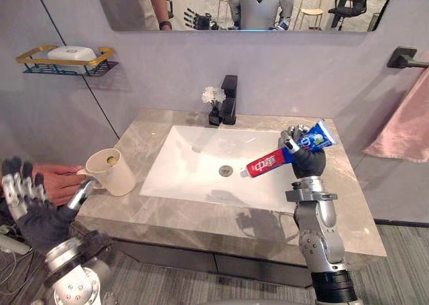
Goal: Organize washtable
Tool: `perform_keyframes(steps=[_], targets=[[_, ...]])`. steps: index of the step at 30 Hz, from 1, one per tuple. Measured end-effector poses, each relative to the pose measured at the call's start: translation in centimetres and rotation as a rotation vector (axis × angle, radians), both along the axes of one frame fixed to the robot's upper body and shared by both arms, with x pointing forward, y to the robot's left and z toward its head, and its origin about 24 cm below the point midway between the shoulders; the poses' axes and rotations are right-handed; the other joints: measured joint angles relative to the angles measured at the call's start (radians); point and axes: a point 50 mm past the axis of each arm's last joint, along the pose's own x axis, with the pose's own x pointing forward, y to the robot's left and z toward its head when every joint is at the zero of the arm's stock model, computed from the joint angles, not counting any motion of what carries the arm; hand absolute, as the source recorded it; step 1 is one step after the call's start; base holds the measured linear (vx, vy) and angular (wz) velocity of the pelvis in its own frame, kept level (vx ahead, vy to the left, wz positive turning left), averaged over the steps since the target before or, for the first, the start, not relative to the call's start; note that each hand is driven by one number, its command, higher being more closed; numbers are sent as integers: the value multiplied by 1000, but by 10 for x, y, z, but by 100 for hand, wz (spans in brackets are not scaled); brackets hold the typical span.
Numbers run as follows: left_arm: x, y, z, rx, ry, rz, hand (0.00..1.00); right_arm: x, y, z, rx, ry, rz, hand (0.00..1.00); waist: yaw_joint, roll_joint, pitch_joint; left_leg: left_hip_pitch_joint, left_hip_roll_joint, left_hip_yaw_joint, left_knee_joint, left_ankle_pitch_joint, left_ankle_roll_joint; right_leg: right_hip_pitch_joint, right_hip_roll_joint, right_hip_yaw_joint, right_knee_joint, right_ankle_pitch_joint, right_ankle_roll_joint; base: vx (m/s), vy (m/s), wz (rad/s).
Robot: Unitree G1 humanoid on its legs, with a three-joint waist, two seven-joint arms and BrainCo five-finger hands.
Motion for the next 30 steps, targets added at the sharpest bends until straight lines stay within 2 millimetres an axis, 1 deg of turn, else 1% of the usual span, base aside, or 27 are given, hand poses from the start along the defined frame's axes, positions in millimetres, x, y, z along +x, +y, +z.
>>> perform_keyframes(steps=[1, 2, 4, 5, 6, 9, 12, 15, 18, 23, 27, 30], targets=[[-4, 3, -15, -57, 45, 18, 0, 0, 0, 0, 3, 1, -3, 100, 0, 0, 0, -2, -1, -4, -1, 1, 0, 0, -2, -2, 0, -1, 1, 30, 20, 10], [-5, 4, -20, -75, 64, 23, 0, 0, -1, 0, 5, 1, -6, 100, 0, 0, 0, -2, -2, -4, -1, 1, 0, 0, -2, -2, 0, -1, 2, 23, 21, 6], [-15, 6, -49, -167, 169, 39, 0, 0, -2, -1, 19, 2, -18, 100, 13, -3, 1, -2, -4, -6, -1, 1, 0, 1, -4, -4, 0, -4, 5, 0, 0, 0], [-18, 5, -62, -205, 221, 39, 0, -1, -3, -1, 24, 3, -25, 100, 23, -5, 2, -2, -5, -7, -1, 1, 0, 1, -6, -4, 0, -5, 6, 0, 0, 0], [-21, 4, -69, -225, 247, 40, 0, -1, -4, -1, 25, 3, -27, 100, 23, -6, 2, -2, -6, -8, -1, 1, 0, 2, -7, -4, 0, -6, 7, -7, 27, 4], [-36, -1, -104, -330, 389, 40, 0, -1, -4, -1, 28, 3, -28, 100, 25, -15, 7, -4, -11, -13, -2, 0, 0, 2, -12, -8, 0, -9, 11, -14, 23, 6], [-49, -9, -128, -408, 501, 40, 0, -1, -3, -1, 28, 3, -27, 100, 25, -22, 7, -6, -13, -13, -2, 0, 1, 1, -15, -15, 0, -10, 12, -5, 6, 1], [-55, -17, -147, -440, 613, 0, 0, -1, -4, -1, 26, 4, -27, 100, 25, -26, 8, -8, -13, -15, -2, -1, 1, 0, -15, -19, 0, -11, 12, -2, 4, 1], [-56, -26, -161, -454, 694, -55, 0, 0, -4, -2, 21, 5, -26, 100, 25, -26, 9, -10, -13, -19, -2, -1, 1, 0, -15, -23, 0, -12, 12, -10, 8, 4], [-49, -44, -176, -479, 786, -163, 0, 0, -4, -1, 18, 4, -22, 100, 25, -27, 10, -10, -13, -19, -1, -1, 1, 0, -15, -23, 0, -12, 12, 0, 0, 0], [-46, -56, -185, -490, 841, -239, 0, 0, 1, 0, 0, 0, 9, 100, 25, -30, 12, -10, -12, -18, 1, -1, 1, 0, -14, -21, 0, -12, 12, 0, 0, 0], [-46, -69, -191, -484, 893, -324, 0, 5, 8, 7, -25, -29, 50, 100, 25, -30, 13, -10, -11, -18, 2, 0, 1, 0, -13, -19, 0, -12, 12, 0, 0, 0]])
